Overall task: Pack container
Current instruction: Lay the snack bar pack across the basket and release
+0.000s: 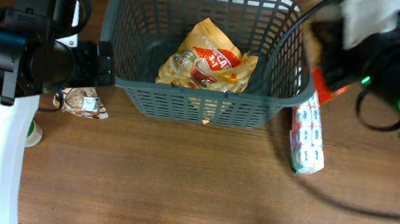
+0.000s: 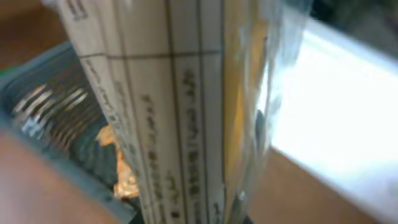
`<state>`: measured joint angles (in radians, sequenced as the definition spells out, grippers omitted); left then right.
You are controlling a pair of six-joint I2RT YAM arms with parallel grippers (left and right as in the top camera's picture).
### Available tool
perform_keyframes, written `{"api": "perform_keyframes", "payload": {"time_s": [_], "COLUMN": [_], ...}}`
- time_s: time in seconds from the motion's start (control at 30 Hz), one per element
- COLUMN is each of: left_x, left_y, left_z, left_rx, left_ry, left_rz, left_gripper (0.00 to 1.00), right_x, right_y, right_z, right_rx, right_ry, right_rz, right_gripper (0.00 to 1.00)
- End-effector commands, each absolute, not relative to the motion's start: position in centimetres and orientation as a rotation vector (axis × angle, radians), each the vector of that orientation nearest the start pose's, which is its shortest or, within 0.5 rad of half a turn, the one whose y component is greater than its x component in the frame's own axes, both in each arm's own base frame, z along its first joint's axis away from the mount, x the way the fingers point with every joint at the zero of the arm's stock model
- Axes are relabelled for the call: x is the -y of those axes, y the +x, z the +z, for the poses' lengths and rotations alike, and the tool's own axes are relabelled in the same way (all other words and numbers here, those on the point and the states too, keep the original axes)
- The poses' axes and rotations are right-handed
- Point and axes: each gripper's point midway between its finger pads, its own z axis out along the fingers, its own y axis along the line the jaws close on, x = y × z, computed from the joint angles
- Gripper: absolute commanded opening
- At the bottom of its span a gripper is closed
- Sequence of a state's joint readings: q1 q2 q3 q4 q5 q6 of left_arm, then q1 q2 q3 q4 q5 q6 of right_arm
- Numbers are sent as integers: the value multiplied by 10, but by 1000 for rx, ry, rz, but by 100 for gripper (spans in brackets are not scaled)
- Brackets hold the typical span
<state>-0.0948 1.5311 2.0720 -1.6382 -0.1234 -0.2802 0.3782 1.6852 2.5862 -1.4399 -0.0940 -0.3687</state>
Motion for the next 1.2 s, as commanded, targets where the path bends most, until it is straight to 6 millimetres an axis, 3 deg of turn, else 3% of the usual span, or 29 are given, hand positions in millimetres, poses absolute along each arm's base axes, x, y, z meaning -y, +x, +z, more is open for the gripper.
{"api": "perform_keyframes", "payload": {"time_s": [0.0,0.07,0.17,0.23,0.27,0.3,0.37,0.47,0.5,0.57,0.63,0.8,0.87,0.9,0.97,1.07,1.17], "left_x": [7,7,7,7,7,6,7,7,7,7,7,7,7,7,7,7,7], "left_y": [300,300,300,300,300,300,300,300,300,300,300,300,300,300,300,300,300], "left_z": [338,338,338,338,338,338,338,338,338,338,338,338,338,338,338,338,338], "left_rx": [-2637,-2637,-2637,-2637,-2637,-2637,-2637,-2637,-2637,-2637,-2637,-2637,-2637,-2637,-2637,-2637,-2637], "left_ry": [-283,-283,-283,-283,-283,-284,-283,-283,-283,-283,-283,-283,-283,-283,-283,-283,-283], "left_rz": [39,39,39,39,39,40,39,39,39,39,39,39,39,39,39,39,39], "left_gripper": [99,99,99,99,99,99,99,99,99,99,99,99,99,99,99,99,99], "right_x": [-197,-214,-233,-244,-247,-253,-257,-252,-249,-243,-234,-200,-174,-164,-112,-34,8], "right_y": [364,384,424,448,453,469,481,490,492,496,496,454,429,423,401,378,368], "right_z": [437,408,348,304,296,263,226,194,193,205,231,344,403,417,465,500,484], "right_rx": [-1841,-1818,-1832,-1880,-1887,-1929,-1979,-2074,-2099,-2155,-2188,-2120,-2053,-2041,-2018,-2001,-2082], "right_ry": [-1224,-1364,-1544,-1597,-1603,-1629,-1663,-1653,-1625,-1502,-1362,-1125,-962,-915,-655,-338,-251], "right_rz": [-27,-67,-108,-105,-102,-91,-76,-117,-138,-171,-201,-230,-209,-207,-184,-125,-78], "right_gripper": [4,4,4,4,4,4,4,4,13,67,83,85,87,87,86,85,75]}}
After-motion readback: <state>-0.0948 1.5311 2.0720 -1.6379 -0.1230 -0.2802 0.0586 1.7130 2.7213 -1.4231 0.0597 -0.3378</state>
